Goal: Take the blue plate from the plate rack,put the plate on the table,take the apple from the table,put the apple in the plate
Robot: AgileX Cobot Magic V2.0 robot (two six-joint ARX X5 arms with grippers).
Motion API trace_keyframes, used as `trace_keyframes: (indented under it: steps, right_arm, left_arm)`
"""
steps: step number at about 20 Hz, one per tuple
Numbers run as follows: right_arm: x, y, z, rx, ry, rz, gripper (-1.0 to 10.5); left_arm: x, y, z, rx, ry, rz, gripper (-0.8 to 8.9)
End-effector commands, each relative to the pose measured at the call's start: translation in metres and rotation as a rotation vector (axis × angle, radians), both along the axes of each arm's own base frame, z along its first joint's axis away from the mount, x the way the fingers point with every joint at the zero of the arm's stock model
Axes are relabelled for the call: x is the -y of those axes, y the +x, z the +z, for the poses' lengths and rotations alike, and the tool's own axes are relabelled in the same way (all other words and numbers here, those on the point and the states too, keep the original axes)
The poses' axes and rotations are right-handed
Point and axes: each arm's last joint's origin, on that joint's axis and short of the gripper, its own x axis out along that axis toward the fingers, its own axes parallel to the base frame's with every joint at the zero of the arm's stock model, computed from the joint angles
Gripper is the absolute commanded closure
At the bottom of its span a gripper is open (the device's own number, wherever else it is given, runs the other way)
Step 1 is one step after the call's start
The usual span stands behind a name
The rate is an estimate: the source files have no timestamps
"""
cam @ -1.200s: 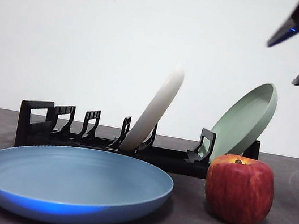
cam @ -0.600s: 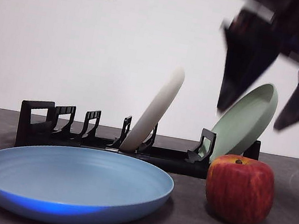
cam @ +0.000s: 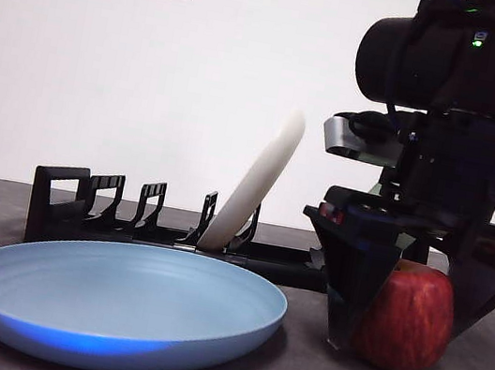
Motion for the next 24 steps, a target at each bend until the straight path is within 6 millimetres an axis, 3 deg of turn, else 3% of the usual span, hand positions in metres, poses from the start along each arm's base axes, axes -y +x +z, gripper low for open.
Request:
trace_keyframes:
  steps: [1, 4, 8, 12, 14, 18, 21, 24]
  right_arm:
    - [0.000, -0.001, 0.000, -0.003, 0.002, -0.006, 9.8]
    - [-0.001, -0.003, 0.008, 0.018, 0.018, -0.002, 9.6]
    - [-0.007, -0.009, 0.045, 0.113, 0.112, -0.005, 9.6]
    - [-0.031, -0.013, 0.090, 0.181, 0.333, 0.100, 9.6]
    - [-0.049, -0.012, 0.100, 0.258, 0.405, 0.149, 9.6]
    - [-0.096, -0.009, 0.093, 0.235, 0.412, 0.242, 9.6]
    - [-0.129, -0.002, 0.073, 0.184, 0.368, 0.290, 9.6]
    - [-0.145, 0.007, 0.048, 0.109, 0.288, 0.296, 9.6]
  left_arm:
    - [-0.003, -0.001, 0.000, 0.008, -0.005, 0.031, 3.11]
    - [-0.003, -0.001, -0.001, 0.003, 0.012, 0.040, 3.11]
    - [-0.004, -0.001, -0.001, 0.004, 0.017, 0.045, 3.11]
    - [-0.004, -0.001, -0.002, 0.006, 0.023, 0.054, 3.11]
    - [-0.004, -0.001, -0.002, 0.006, 0.023, 0.054, 3.11]
    - [-0.004, -0.001, -0.002, 0.006, 0.024, 0.054, 3.11]
    - [-0.004, -0.001, -0.002, 0.005, 0.026, 0.055, 3.11]
    - [-0.004, -0.001, -0.002, 0.001, 0.033, 0.055, 3.11]
